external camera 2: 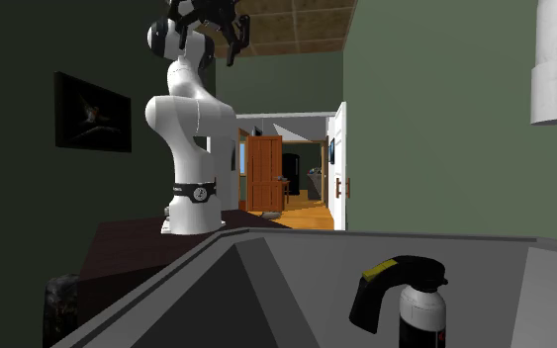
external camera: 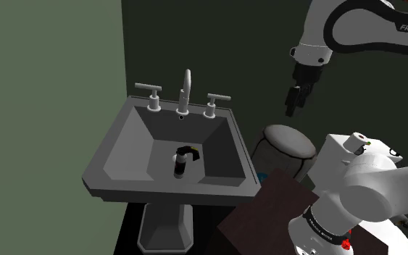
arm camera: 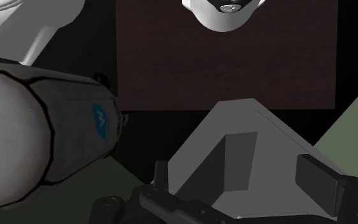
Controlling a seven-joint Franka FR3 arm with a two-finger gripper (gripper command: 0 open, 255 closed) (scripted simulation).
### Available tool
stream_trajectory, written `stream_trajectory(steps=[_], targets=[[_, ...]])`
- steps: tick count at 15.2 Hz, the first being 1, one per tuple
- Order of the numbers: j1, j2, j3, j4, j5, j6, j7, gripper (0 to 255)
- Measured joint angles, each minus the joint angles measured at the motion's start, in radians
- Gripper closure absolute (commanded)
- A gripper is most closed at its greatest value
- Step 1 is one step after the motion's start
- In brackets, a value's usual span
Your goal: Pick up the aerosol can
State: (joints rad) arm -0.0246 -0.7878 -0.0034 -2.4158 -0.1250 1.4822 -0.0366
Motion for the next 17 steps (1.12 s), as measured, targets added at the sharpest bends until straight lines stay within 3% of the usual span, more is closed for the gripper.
stream_trajectory(steps=[4,17], targets=[[0.007,0.083,0.023,0.015,0.018,0.039,0.034,0],[0.035,0.64,0.117,0.25,0.064,0.184,0.198,0]])
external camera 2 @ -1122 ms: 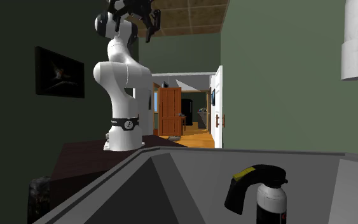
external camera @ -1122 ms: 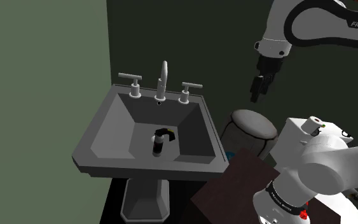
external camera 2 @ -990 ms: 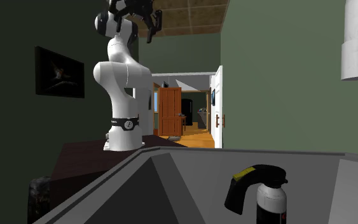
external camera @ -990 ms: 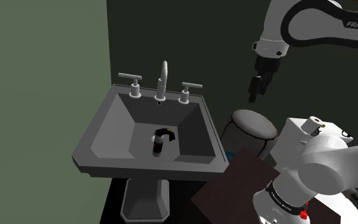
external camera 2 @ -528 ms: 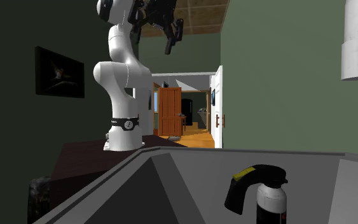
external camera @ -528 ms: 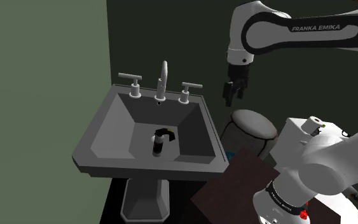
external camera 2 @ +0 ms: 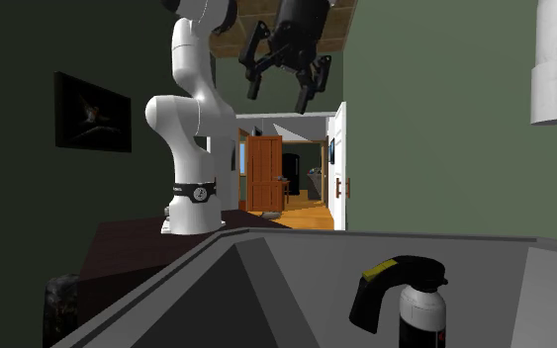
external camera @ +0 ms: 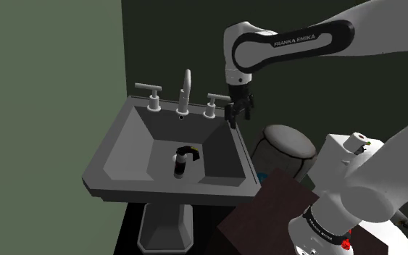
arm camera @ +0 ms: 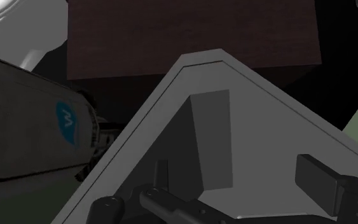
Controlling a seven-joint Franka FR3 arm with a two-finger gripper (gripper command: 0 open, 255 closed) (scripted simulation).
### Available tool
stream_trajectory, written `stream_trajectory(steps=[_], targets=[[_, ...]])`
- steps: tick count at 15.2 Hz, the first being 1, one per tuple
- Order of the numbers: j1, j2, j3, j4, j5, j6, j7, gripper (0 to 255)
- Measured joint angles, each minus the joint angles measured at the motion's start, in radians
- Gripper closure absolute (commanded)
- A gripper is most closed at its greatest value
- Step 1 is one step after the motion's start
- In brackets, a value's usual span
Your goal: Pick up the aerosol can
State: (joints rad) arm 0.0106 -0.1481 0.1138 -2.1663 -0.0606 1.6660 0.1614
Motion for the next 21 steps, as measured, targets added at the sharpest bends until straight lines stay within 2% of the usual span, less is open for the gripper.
stream_trajectory(steps=[4,11,18,21], targets=[[0.01,0.193,0.014,0.122,-0.003,0.017,0.042,0],[0.044,0.508,0.029,0.376,-0.007,-0.015,0.111,0],[0.085,0.85,0.026,0.722,-0.009,-0.109,0.154,0],[0.109,1.017,0.023,0.926,-0.006,-0.183,0.169,0]])
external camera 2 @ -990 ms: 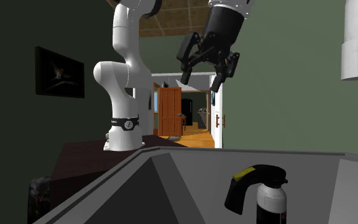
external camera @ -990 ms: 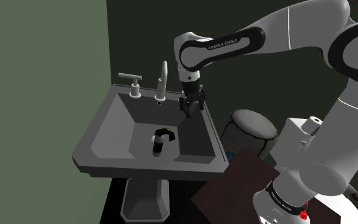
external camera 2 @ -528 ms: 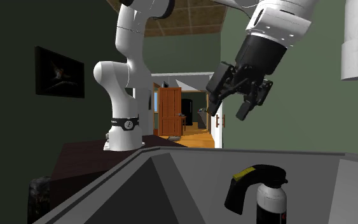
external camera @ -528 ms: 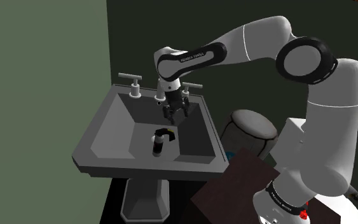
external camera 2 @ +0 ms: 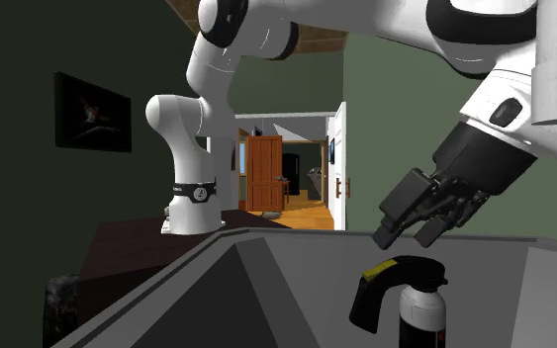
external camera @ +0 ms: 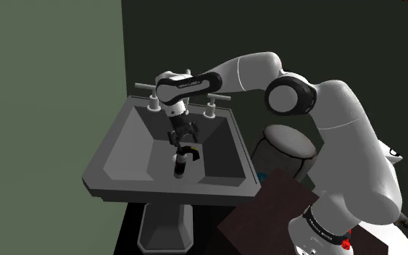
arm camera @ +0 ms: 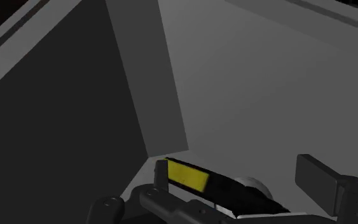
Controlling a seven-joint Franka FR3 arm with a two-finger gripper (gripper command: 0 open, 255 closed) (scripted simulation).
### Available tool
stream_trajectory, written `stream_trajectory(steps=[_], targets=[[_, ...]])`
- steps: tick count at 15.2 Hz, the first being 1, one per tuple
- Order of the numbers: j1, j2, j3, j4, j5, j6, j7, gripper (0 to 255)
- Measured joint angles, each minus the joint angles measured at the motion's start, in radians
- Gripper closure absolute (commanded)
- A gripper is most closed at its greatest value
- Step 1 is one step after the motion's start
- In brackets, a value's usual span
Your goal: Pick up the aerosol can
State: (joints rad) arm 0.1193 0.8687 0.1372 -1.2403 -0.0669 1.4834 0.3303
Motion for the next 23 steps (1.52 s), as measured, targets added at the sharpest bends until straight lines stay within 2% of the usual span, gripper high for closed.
stream_trajectory(steps=[4,11,12,23], targets=[[0.03,0.234,-0.007,0.321,0.001,-0.128,0.01,0],[0.038,0.334,-0.01,0.392,-0.001,-0.102,0.007,0],[0.038,0.338,-0.01,0.393,-0.001,-0.099,0.007,255],[0.038,0.336,-0.009,0.392,0.0,-0.099,0.007,255]])
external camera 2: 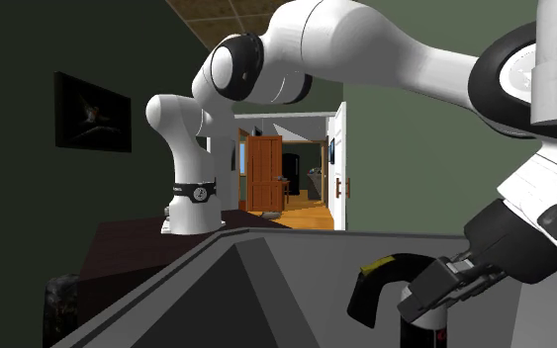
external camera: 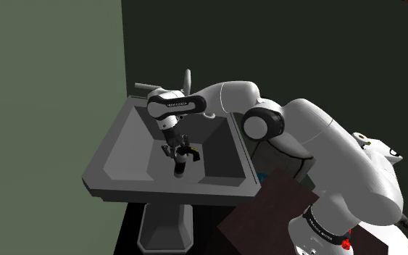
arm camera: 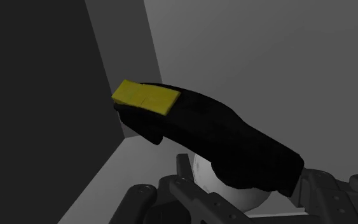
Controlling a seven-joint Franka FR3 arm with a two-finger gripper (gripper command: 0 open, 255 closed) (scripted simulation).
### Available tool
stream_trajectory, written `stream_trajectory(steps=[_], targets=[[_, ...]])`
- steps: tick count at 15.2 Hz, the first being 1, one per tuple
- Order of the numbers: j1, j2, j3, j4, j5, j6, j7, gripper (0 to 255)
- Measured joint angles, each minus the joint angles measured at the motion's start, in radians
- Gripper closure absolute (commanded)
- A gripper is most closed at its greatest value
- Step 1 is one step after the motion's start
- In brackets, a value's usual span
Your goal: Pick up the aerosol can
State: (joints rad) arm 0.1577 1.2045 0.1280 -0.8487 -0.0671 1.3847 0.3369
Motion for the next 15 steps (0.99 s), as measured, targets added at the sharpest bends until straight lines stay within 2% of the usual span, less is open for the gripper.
stream_trajectory(steps=[15], targets=[[-0.007,-0.125,0.006,-0.037,0.006,-0.089,0.004,255]])
